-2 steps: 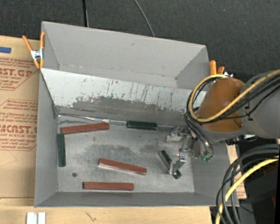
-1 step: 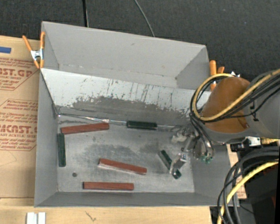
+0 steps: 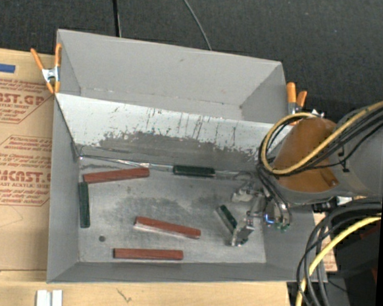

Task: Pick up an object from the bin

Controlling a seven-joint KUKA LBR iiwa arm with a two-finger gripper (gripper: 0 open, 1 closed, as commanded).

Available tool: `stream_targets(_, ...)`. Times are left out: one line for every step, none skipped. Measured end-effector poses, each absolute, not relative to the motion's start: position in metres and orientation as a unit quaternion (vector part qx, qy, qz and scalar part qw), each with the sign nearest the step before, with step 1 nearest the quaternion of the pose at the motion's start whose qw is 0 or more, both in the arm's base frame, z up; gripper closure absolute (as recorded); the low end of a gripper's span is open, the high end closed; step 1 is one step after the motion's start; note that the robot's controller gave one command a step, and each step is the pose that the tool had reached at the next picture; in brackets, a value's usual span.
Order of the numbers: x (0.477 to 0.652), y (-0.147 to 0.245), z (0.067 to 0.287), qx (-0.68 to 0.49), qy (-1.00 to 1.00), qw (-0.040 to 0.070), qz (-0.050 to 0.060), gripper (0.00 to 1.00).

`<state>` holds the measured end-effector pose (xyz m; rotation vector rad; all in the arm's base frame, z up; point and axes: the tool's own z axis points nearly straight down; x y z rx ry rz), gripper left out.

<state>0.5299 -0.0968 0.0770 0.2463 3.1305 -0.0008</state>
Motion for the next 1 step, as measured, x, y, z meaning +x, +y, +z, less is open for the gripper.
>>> stream_targets(0.5164, -0.0931, 0.0749, 0.238, 0.971, 0.011, 0.001, 1.0)
